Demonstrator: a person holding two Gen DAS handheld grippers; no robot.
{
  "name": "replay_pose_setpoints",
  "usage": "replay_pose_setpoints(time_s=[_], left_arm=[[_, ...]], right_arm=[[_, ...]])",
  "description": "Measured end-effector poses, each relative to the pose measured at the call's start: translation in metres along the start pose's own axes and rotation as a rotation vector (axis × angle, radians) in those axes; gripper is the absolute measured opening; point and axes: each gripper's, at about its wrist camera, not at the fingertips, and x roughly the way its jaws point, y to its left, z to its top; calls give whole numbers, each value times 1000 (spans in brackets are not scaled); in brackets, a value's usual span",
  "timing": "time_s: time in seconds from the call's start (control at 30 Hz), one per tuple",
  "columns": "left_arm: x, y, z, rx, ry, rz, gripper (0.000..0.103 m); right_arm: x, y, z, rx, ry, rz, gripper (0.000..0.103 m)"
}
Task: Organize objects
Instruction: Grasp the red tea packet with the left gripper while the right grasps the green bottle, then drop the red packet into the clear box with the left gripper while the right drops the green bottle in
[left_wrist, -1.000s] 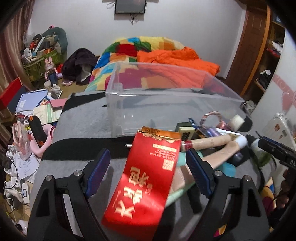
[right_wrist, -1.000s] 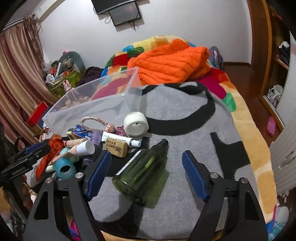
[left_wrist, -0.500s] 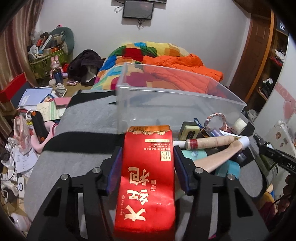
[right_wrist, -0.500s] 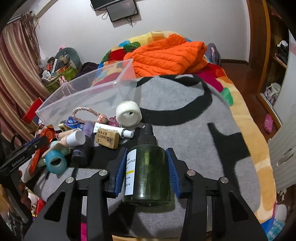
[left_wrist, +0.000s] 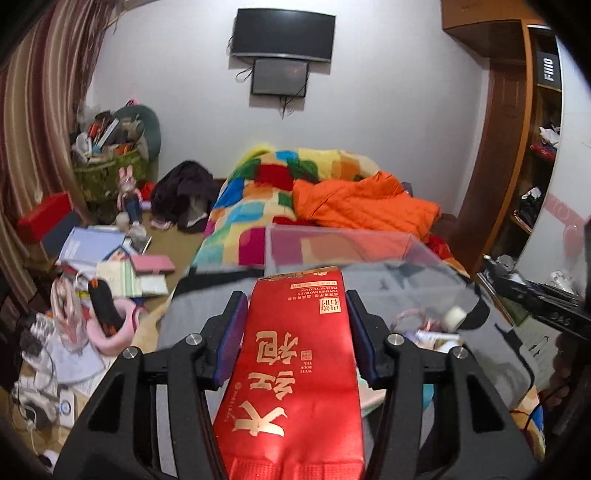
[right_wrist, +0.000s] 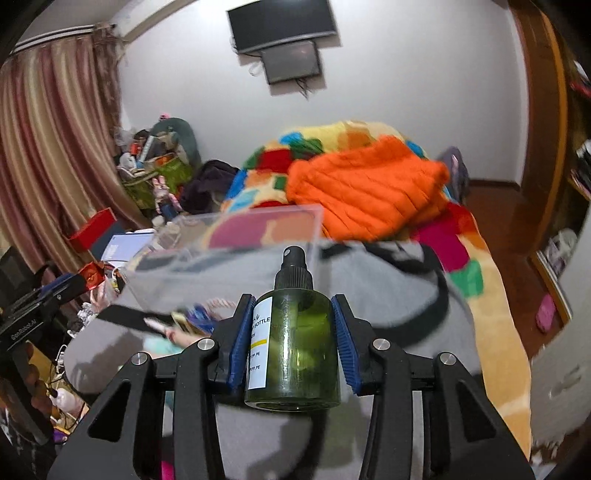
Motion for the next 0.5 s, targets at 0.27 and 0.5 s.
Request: replay_pose_setpoints(time_s=[0.27, 0.5], left_arm=[[52, -20, 41, 63, 88, -72, 53], [115, -41, 53, 125, 218, -53, 53]], right_arm=[[60, 21, 42, -44, 98, 104, 38], [119, 29, 50, -79, 229, 86, 38]])
